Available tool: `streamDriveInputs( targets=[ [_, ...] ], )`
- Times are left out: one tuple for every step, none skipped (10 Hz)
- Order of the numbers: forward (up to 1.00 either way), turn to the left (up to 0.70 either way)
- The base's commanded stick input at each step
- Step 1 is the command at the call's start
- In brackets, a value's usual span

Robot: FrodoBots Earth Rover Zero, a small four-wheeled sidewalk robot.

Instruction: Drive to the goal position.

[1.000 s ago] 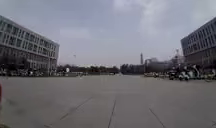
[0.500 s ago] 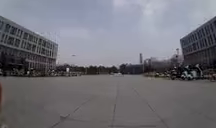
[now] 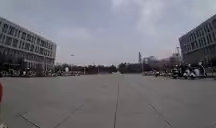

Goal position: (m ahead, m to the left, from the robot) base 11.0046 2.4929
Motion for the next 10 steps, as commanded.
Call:
streamDriveInputs(
  targets=[
    [0.85,0.00],
    [0.85,0.00],
    [0.85,0.00],
    [0.85,0.00],
    [0.85,0.00],
    [0.85,0.00],
    [0.85,0.00],
    [0.85,0.00],
    [0.85,0.00],
    [0.85,0.00]
  ],
)
